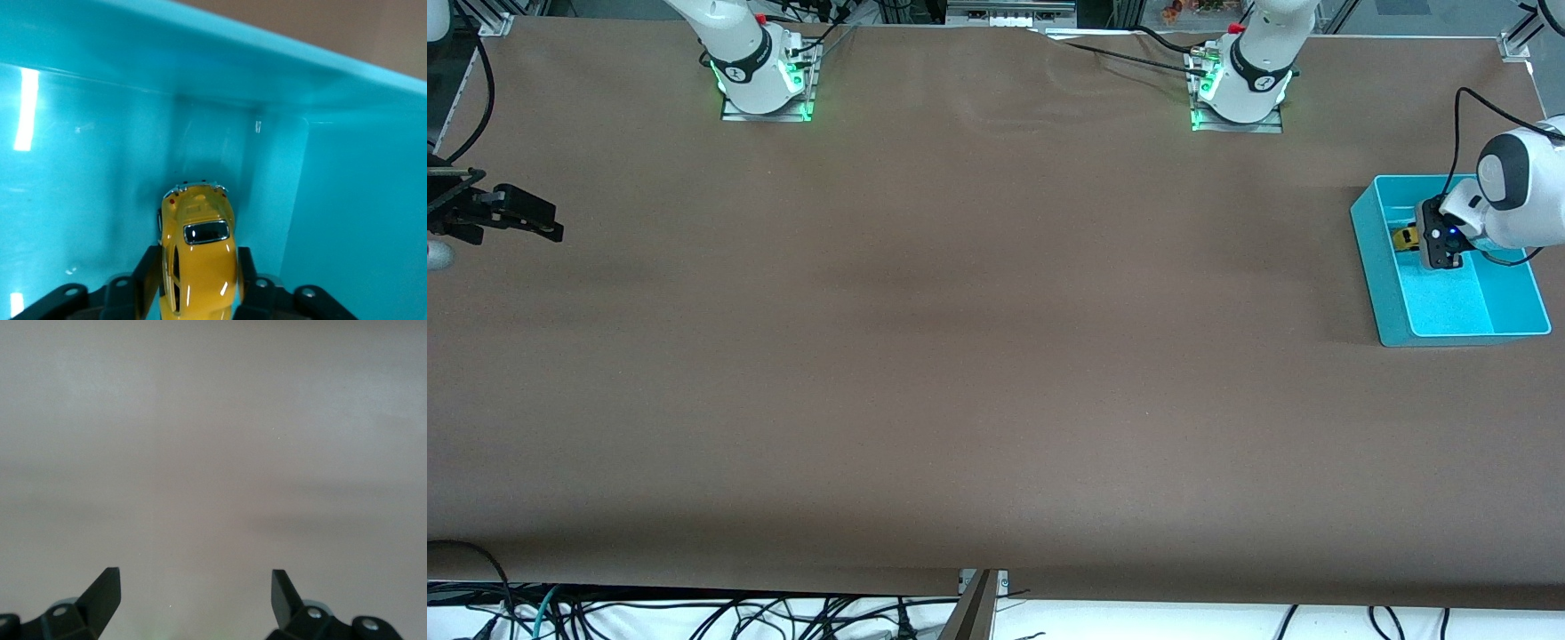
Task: Wind and store yellow beetle car
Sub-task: 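Lower the car into the bin and open the left gripper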
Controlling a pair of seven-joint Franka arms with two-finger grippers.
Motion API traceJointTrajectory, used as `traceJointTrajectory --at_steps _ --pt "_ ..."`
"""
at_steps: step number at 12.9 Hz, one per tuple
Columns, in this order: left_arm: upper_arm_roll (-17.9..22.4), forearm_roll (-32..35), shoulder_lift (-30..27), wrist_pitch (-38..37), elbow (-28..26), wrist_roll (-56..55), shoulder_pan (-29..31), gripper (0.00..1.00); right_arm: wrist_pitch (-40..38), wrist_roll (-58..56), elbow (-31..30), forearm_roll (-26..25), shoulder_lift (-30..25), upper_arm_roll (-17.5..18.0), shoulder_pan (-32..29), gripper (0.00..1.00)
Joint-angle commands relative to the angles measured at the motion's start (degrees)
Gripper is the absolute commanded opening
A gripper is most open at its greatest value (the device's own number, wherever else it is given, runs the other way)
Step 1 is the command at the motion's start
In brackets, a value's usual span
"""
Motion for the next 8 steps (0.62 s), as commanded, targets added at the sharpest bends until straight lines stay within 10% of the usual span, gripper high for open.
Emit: traceJointTrajectory --at_steps 1,8 --pt "0.06 1.39 0.27 -0.67 0.22 0.74 1.07 1.00 -0.39 0.60 -0.36 0.42 -0.57 0.04 -0.17 1.00" --pt "-0.29 0.16 -7.81 -9.36 5.47 0.65 -2.78 1.00 -0.39 0.60 -0.36 0.25 -0.57 0.04 -0.17 1.00"
